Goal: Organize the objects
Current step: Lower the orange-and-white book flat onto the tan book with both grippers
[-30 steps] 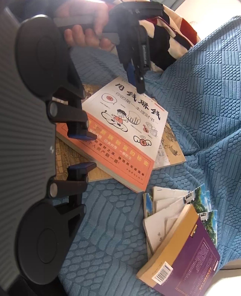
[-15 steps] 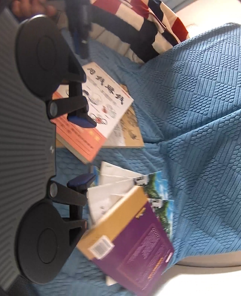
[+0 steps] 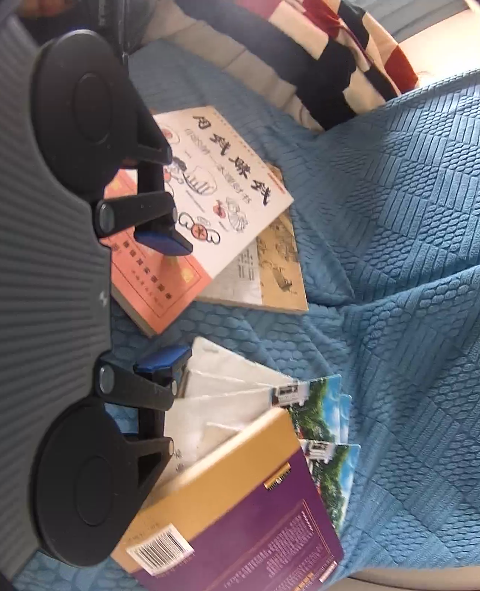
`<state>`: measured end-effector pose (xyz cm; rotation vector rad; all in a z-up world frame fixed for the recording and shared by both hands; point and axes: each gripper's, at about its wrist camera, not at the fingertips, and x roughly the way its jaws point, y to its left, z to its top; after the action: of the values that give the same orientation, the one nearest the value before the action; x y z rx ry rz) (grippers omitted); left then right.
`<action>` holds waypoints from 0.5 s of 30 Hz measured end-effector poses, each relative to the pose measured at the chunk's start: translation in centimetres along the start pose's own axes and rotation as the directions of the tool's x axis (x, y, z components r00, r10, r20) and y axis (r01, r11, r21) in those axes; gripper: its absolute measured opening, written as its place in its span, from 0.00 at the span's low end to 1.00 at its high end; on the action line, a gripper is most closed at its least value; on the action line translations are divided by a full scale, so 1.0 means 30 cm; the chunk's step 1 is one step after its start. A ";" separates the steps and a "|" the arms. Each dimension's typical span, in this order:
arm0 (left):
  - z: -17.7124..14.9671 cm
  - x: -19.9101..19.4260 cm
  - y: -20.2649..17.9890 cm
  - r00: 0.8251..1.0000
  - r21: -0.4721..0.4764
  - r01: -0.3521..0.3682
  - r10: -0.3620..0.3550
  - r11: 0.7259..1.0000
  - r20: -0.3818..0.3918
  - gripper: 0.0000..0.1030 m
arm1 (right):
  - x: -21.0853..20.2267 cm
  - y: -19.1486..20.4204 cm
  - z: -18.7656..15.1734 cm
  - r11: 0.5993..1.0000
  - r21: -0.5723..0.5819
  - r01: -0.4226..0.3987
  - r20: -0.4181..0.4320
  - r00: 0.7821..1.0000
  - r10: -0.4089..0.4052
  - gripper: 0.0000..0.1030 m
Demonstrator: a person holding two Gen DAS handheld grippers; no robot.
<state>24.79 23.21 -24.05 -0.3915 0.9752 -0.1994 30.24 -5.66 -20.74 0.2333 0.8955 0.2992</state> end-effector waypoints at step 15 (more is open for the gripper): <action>0.004 0.007 -0.002 0.999 0.011 0.047 -0.047 0.999 -0.008 0.37 | -0.086 0.076 -0.083 0.993 -0.119 0.001 -0.028 1.000 -0.004 0.35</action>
<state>25.00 23.11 -24.14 -0.4042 0.9726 -0.2489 26.40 -4.24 -19.63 0.1177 0.9023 0.3534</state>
